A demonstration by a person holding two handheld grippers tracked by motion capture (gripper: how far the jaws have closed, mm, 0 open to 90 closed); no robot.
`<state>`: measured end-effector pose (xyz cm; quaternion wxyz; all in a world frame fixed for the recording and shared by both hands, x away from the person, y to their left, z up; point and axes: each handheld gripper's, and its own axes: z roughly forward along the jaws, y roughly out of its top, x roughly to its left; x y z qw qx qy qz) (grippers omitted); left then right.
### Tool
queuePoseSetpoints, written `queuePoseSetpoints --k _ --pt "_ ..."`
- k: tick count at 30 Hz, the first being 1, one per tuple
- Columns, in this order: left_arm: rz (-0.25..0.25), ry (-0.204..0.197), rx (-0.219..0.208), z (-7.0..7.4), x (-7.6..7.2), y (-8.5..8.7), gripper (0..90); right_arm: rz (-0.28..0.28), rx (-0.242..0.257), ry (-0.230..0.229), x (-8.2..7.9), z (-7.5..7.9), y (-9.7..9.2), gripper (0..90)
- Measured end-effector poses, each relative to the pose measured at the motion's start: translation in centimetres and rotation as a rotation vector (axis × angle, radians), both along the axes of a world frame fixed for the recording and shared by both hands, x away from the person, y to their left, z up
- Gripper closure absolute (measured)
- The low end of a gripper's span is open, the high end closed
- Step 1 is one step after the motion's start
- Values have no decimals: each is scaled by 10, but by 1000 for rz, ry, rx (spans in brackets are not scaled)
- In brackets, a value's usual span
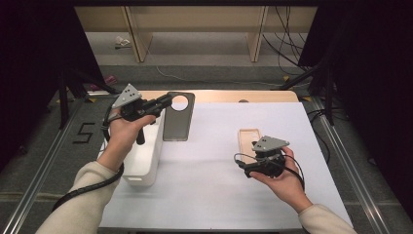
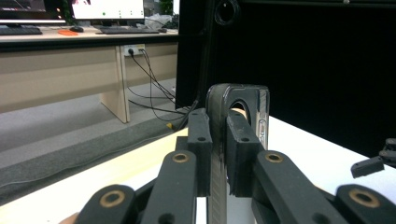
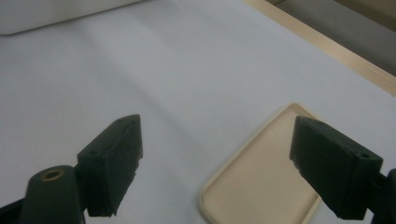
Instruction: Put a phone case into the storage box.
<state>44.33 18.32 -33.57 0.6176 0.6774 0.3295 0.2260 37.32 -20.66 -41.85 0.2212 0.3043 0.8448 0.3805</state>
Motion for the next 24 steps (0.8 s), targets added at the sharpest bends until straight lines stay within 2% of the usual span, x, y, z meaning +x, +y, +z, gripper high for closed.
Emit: queuePoseSetpoints --k 4,10,24 --pt "10 -8 -13 4 2 9 817 -4 9 0 0 0 -1 173" --pt "9 -25 -3 8 8 21 817 -7 9 0 -1 0 -2 173" --pt "51 -12 22 8 26 49 817 -23 14 0 -1 0 -6 173"
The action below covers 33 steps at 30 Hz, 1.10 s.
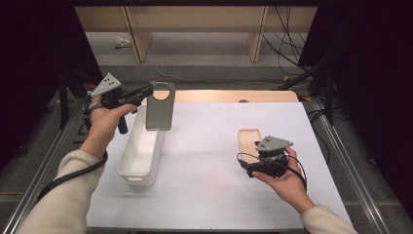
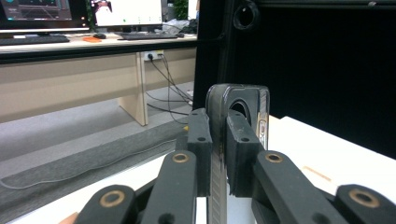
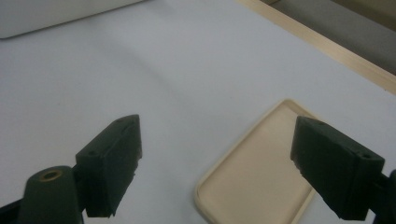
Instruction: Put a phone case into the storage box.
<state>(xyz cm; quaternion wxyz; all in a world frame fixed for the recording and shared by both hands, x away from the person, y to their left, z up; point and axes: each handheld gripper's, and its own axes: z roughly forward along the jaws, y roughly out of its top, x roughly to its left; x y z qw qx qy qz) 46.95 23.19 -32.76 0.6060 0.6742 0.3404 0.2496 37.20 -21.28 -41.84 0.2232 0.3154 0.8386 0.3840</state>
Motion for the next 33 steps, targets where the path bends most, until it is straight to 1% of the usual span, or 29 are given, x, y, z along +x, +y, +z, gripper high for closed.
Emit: queuePoseSetpoints --k 14,16,21,29,33 --pt "31 -2 3 1 14 19 817 -4 -1 -3 0 -1 -1 174" --pt "36 3 -1 0 16 21 817 -4 2 -4 0 0 -1 174" --pt "52 13 9 -4 20 26 817 -6 5 -7 1 0 -1 174" --pt "64 23 23 -10 26 32 817 -5 3 -7 1 -1 -1 175" --pt "73 27 18 -12 30 34 817 -5 3 -6 1 -1 -1 175"
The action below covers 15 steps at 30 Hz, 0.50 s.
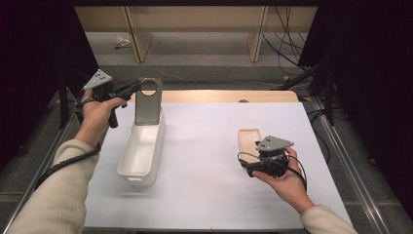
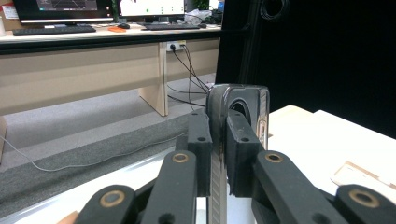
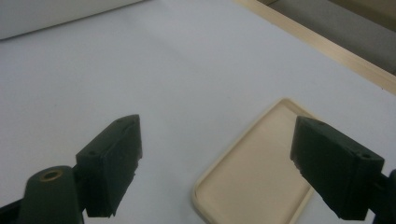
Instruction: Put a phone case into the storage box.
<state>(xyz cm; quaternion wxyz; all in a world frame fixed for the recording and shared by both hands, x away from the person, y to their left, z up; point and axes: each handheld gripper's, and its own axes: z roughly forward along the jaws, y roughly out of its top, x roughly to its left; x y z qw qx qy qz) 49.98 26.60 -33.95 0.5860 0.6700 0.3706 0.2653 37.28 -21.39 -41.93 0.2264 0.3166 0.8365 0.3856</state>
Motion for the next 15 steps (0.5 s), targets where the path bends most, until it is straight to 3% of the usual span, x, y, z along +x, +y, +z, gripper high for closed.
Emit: queuePoseSetpoints --k 15 --pt "21 15 -6 -9 15 5 816 -2 4 -3 -1 1 0 175"
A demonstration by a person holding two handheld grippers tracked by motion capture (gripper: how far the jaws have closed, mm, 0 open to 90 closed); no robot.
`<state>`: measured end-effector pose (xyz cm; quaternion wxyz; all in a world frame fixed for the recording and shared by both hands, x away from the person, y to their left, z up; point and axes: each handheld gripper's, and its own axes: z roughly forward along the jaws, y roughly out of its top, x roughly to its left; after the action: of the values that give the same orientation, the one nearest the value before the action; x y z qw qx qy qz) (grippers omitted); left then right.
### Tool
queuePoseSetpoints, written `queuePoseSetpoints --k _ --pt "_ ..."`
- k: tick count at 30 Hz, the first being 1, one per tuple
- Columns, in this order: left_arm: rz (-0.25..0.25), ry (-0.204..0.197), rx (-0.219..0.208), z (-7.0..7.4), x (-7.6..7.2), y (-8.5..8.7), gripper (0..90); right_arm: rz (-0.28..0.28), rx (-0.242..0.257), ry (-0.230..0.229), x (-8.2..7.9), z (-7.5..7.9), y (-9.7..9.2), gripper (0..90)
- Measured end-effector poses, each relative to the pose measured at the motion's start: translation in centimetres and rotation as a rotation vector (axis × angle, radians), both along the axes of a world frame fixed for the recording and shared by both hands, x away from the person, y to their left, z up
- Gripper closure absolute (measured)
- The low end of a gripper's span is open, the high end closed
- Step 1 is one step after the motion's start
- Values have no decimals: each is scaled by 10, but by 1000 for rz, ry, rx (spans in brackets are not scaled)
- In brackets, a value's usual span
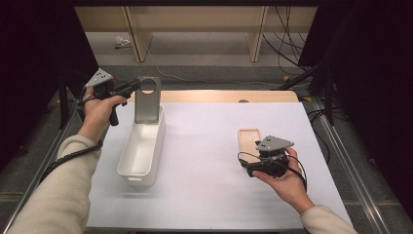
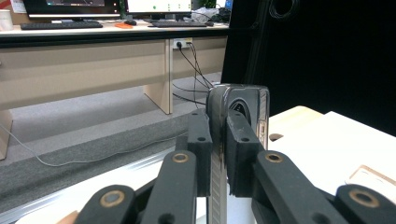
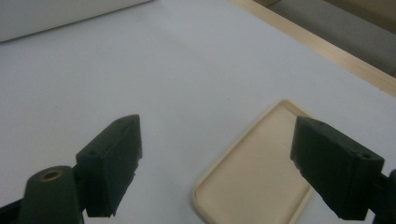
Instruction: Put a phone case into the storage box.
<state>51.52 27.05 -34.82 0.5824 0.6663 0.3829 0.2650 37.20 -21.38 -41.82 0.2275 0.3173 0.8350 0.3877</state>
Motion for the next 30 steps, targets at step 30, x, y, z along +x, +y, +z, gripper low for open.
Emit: queuePoseSetpoints --k 30 --pt "19 22 6 -10 13 2 816 3 18 -13 -3 3 0 175"
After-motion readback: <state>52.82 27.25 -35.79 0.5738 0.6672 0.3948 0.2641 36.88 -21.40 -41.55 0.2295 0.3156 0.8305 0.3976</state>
